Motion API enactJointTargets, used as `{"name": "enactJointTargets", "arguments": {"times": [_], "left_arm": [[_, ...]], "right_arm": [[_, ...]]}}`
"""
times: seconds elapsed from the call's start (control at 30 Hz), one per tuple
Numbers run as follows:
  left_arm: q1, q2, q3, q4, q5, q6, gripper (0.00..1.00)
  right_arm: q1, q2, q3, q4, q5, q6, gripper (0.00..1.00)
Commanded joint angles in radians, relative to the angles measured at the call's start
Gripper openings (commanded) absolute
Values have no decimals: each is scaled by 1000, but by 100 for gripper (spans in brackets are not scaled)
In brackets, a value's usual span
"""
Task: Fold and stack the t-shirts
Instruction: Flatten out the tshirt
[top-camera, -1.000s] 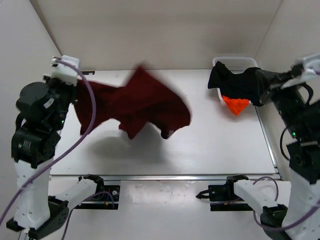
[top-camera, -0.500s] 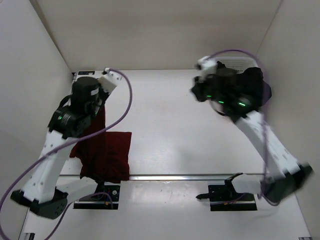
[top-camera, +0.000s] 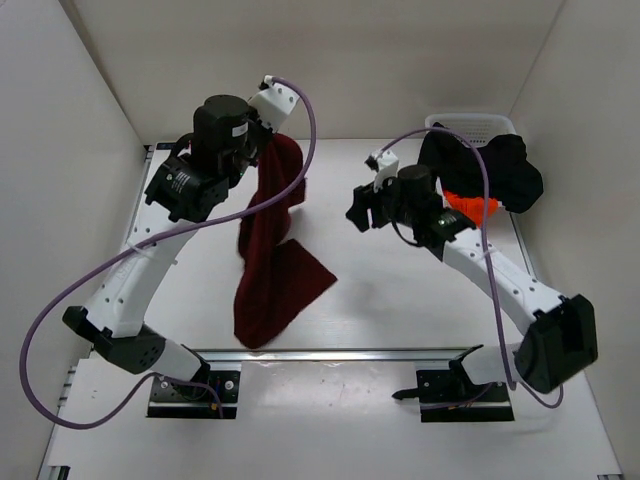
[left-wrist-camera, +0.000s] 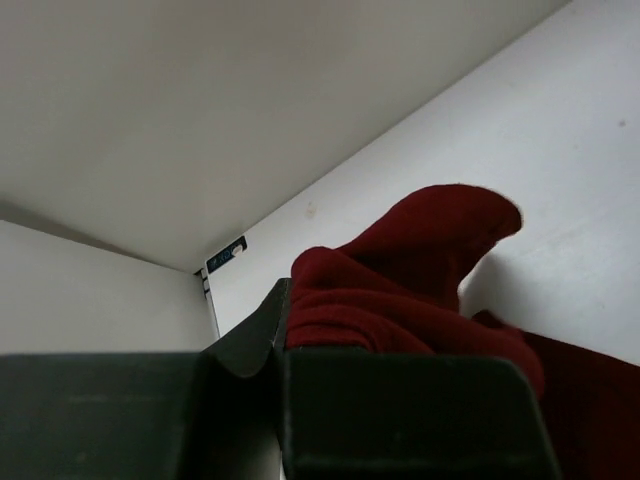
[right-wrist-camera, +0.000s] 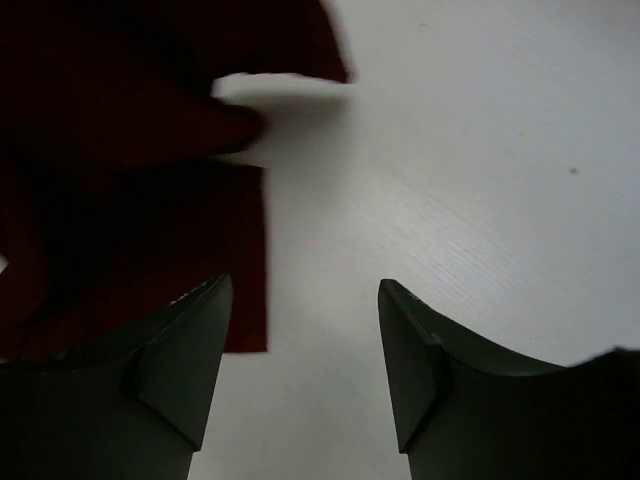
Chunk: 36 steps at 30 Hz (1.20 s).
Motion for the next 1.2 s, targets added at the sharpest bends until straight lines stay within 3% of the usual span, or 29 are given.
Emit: {"name": "enactJointTargets", "arguments": {"times": [0.0, 0.17, 0.3, 0.43, 0.67, 0.8, 0.9, 1.0, 1.13, 1.17], "left_arm": [[5, 15, 38, 55, -49, -26, 0], [2, 50, 9, 18, -86, -60, 0], [52, 62, -48, -7, -79, -101, 0], [71, 53, -80, -4, -86, -103, 0], [151, 35, -123, -10, -88, -107, 0], [177, 24, -130, -14, -82, -114, 0], [174, 10, -130, -13, -76, -117, 0], [187, 6, -131, -19, -76, -112, 0], [204, -30, -156, -31, -63, -121, 0], [212, -33, -171, -39, -53, -129, 0]], "right_arm": [[108, -70, -109, 47, -11, -5, 58], [270, -58, -197, 90, 79, 27, 61], [283, 39, -194, 93, 177, 25, 62], [309, 189, -72, -63, 303, -25, 69], [376, 144, -238, 4, 272, -171, 84], [352, 199, -254, 18, 251, -191, 84], [355, 280, -223, 38, 272, -191, 80], [362, 340, -176, 30, 271, -157, 57], [372, 367, -194, 32, 236, -150, 33], [364, 366, -206, 30, 207, -139, 19]]}}
